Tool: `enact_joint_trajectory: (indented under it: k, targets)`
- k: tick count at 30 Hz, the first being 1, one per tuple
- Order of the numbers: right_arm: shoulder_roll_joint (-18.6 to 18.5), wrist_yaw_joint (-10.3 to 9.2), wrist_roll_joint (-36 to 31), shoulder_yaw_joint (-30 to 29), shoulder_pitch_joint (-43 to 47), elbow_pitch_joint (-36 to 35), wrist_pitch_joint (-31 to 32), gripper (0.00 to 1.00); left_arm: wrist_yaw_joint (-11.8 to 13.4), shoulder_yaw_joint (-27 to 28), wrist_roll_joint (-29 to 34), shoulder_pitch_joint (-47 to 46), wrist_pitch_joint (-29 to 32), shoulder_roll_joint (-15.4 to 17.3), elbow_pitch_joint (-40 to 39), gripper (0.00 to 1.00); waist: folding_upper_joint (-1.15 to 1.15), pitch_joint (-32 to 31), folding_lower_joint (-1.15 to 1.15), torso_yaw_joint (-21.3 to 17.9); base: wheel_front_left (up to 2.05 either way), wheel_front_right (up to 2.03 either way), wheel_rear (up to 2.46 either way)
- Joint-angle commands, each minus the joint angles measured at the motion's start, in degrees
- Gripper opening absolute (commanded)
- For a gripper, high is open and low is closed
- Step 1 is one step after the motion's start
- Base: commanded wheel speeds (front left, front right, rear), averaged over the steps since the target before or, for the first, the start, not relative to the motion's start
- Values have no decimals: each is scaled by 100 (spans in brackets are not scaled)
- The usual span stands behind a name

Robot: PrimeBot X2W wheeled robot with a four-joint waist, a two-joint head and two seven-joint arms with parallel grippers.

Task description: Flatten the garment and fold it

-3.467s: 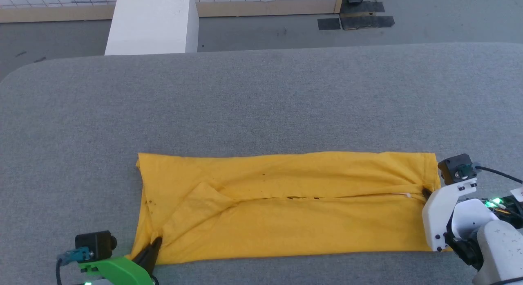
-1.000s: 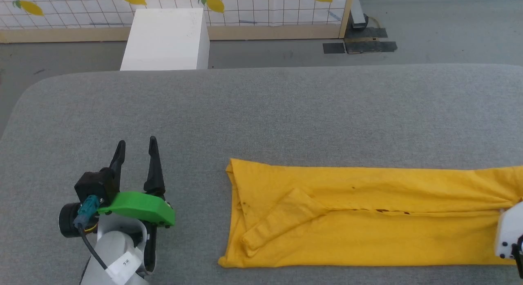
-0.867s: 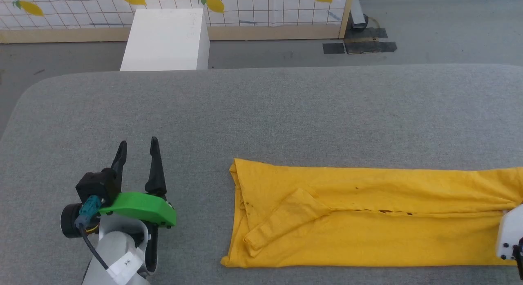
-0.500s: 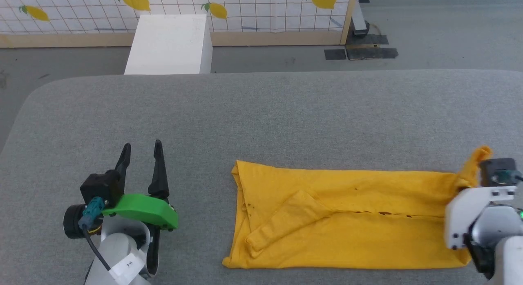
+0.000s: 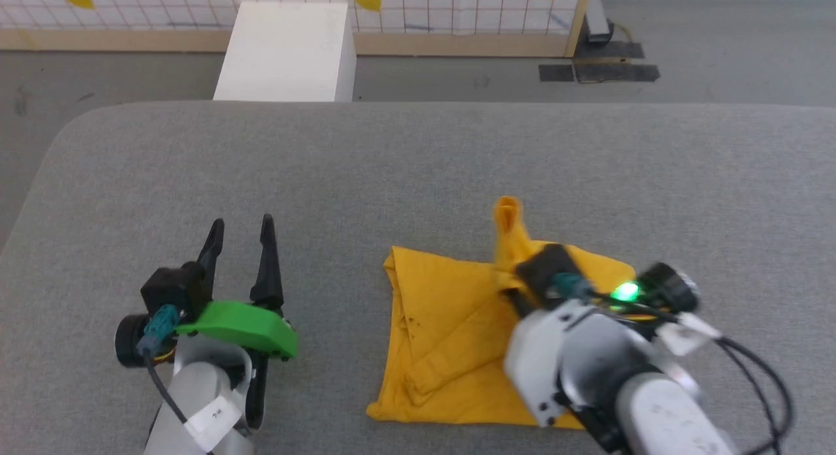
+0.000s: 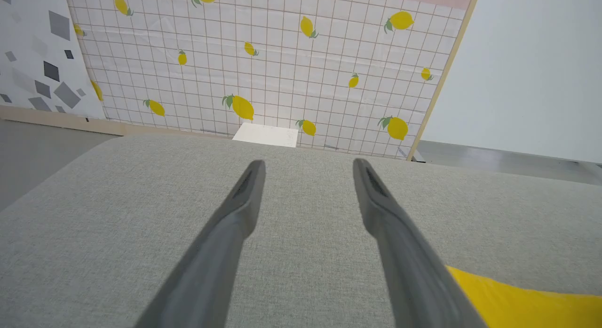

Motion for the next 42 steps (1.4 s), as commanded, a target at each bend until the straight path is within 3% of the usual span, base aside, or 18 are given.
enact_joint_trajectory:
  k: [1, 7, 16, 17, 18, 19, 20, 26, 30, 35, 42]
  targets:
    - [41, -10, 36, 154, -196, 198, -92, 0, -31, -33, 29, -158, -26, -41, 18, 100, 0, 133, 0, 132, 0, 0, 0]
    - [138, -10, 227, 805, -843, 1329, -373, 0, -69, -117, 15, -383, -26, -94, 32, 100, 0, 432, 0, 397, 0, 0, 0]
    - [150, -10, 1028, 1374, -1453, 2643, -635, 0, -50, -137, -16, -515, -26, -138, 32, 100, 0, 676, 0, 574, 0, 0, 0]
    - [150, -10, 1132, 1415, -1493, 2747, -661, 5, -49, -132, -16, -514, -26, -140, 38, 100, 0, 681, 0, 572, 0, 0, 0]
    - [150, -10, 1206, 1469, -1520, 2818, -681, 25, -49, -128, -16, -511, -26, -142, 45, 100, 0, 679, 0, 569, 0, 0, 0]
    - [150, -10, 1306, 1533, -1545, 2876, -712, 89, -47, -120, -17, -505, -26, -144, 53, 100, 0, 669, 0, 559, 0, 0, 0]
    - [150, -10, 1383, 1571, -1563, 2898, -758, 100, -42, -107, -17, -496, -26, -145, 58, 100, 0, 654, 0, 539, 0, 0, 0]
    - [150, -10, 1897, 1287, -1528, 2449, -1478, 100, -38, -31, 16, -423, -26, -149, 69, 100, 0, 478, 0, 369, 0, 0, 0]
    - [151, -10, 2054, 690, -1348, 1637, -2508, 100, -53, 41, 46, -342, -26, -150, 34, 100, 0, 325, 0, 198, 0, 0, 0]
    - [151, -10, 1727, -590, -701, 853, -3629, 100, -70, 108, 84, -195, -26, -151, -29, 100, 0, 128, 0, 14, 0, 0, 0]
    - [151, -10, 1866, -2212, 422, 803, -3980, 100, -89, 151, 115, -25, -26, -153, -137, 100, 0, -1, 0, -117, 0, 0, 0]
